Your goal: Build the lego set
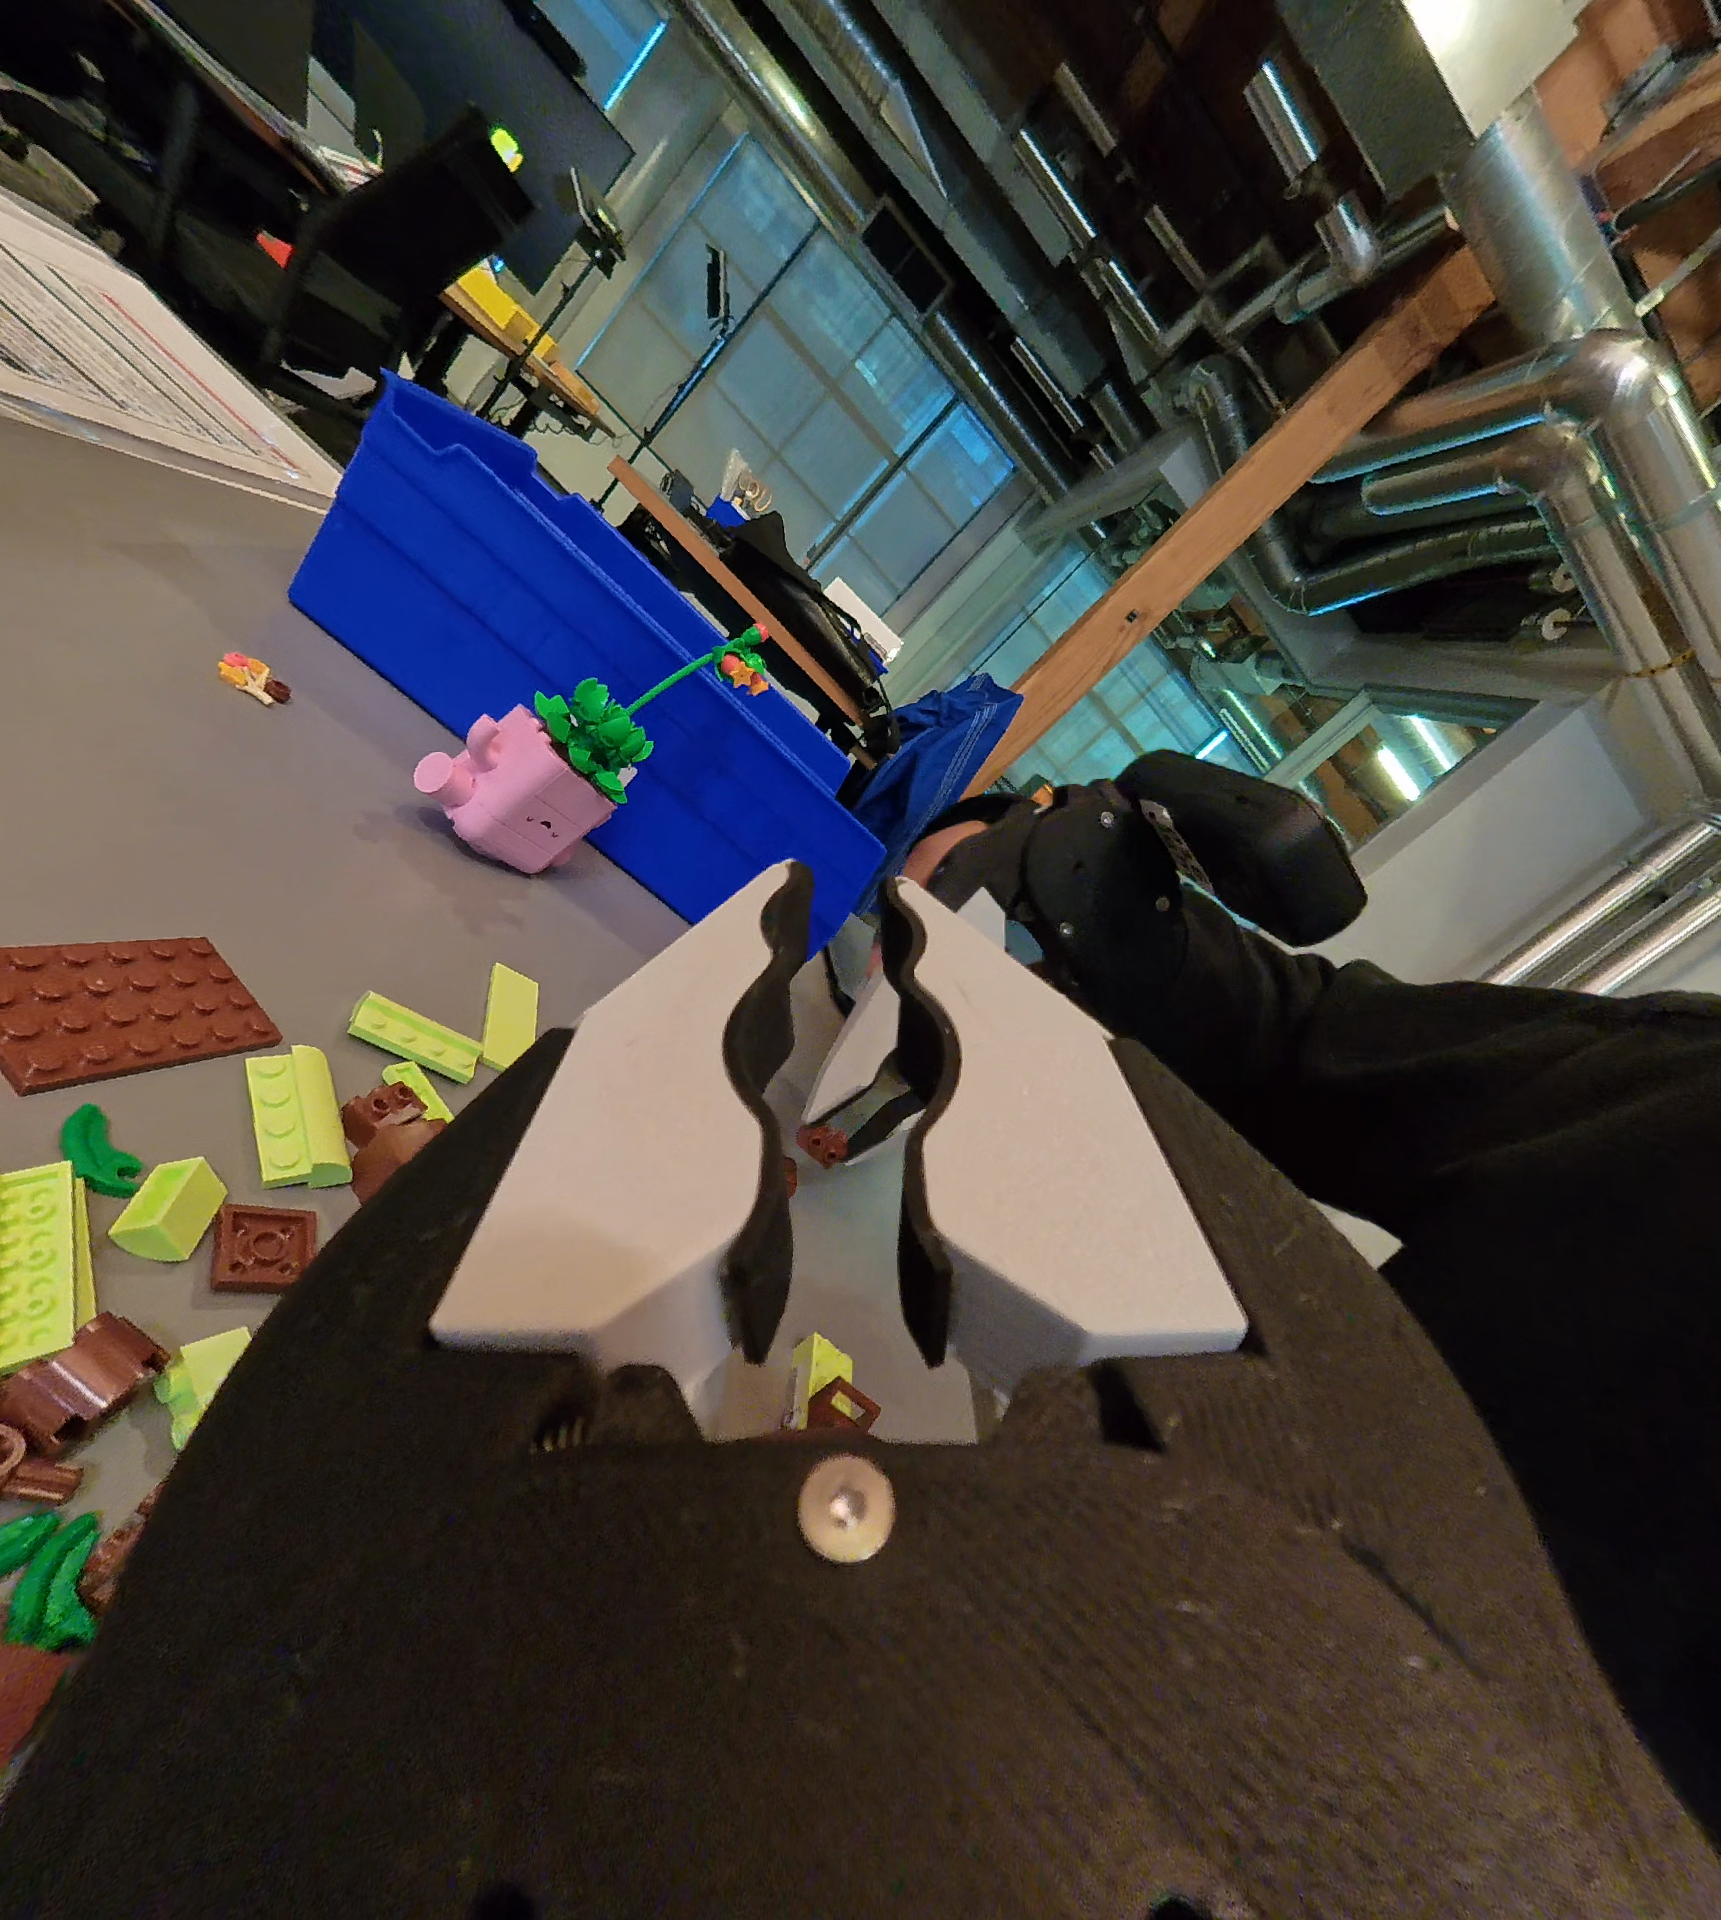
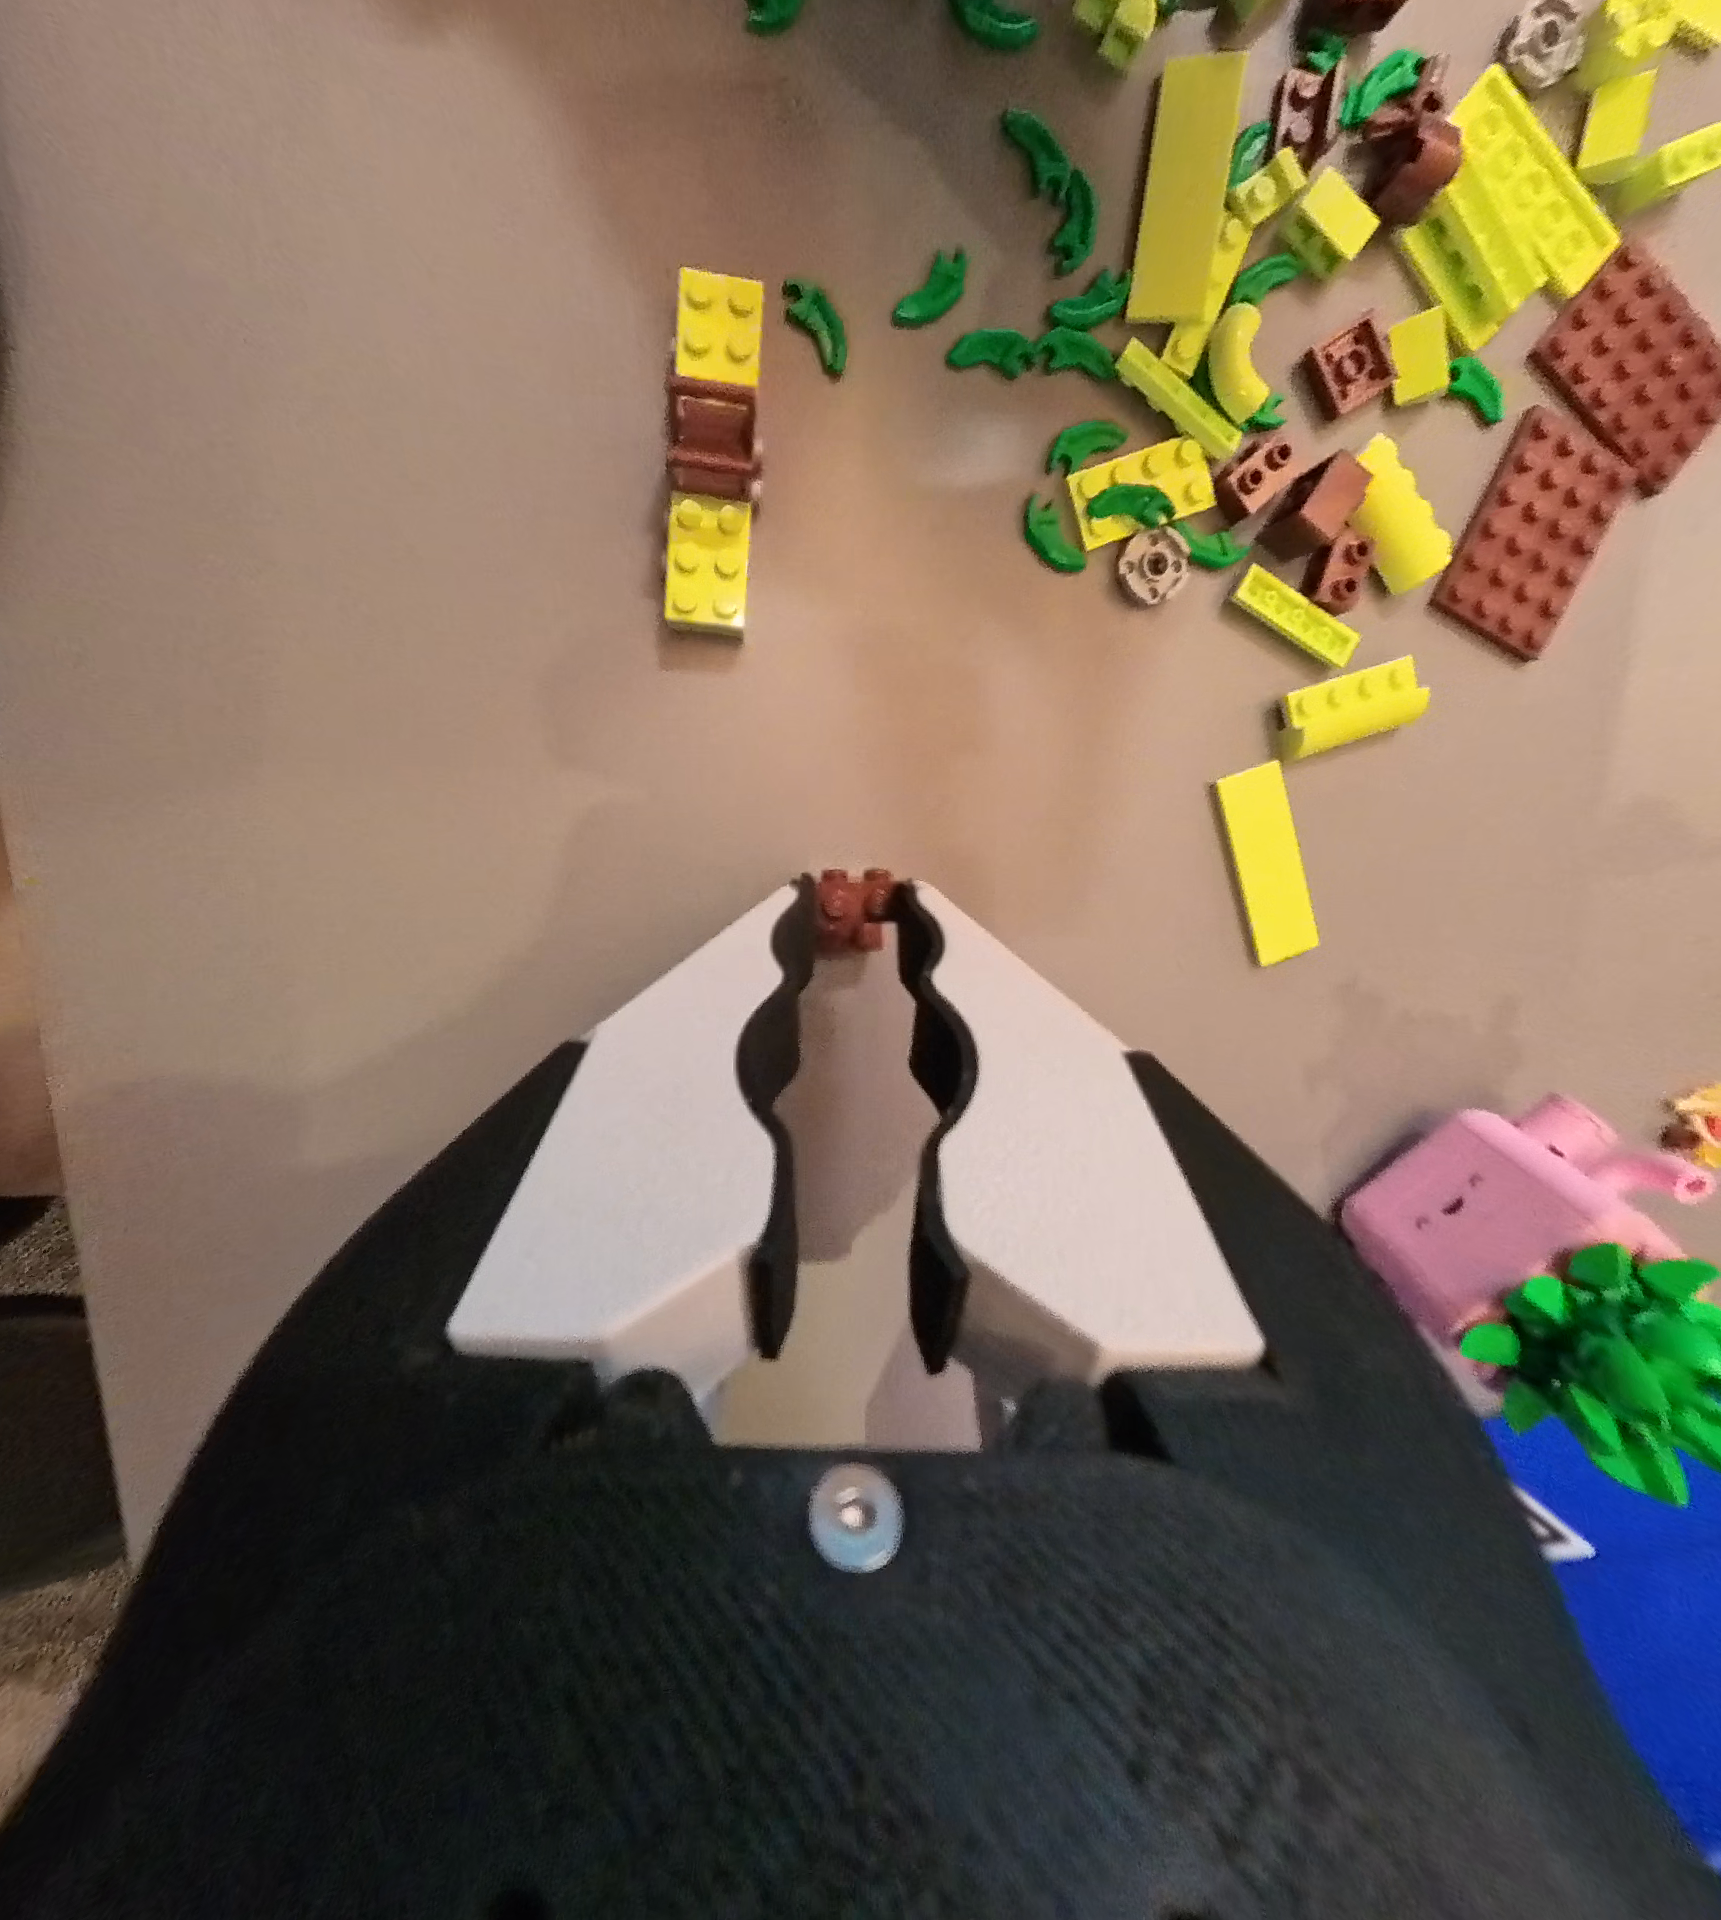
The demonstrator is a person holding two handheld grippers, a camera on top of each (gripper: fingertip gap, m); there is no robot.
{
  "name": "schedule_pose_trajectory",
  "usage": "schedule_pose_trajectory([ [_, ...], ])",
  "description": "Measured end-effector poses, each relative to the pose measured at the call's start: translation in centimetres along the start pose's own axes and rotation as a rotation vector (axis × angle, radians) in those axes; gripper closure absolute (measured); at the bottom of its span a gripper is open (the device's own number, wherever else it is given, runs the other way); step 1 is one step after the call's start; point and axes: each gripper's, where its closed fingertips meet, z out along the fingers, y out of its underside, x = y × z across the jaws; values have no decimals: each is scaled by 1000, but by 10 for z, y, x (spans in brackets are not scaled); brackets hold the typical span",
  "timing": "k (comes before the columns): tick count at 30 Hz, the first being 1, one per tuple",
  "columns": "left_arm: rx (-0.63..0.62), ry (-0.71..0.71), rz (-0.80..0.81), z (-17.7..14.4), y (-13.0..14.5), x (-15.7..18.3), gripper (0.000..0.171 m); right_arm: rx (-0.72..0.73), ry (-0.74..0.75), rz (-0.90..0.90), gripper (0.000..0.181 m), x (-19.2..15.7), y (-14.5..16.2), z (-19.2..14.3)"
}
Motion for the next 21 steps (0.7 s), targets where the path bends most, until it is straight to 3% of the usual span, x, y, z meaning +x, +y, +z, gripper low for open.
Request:
schedule_pose_trajectory([
  [9,17,8,-19,-3,-4,-1,161,-45,-121,17,168,-1,9,11],
  [21,29,18,-33,-5,-7,0,160,-27,-161,50,168,-1,8,12],
])
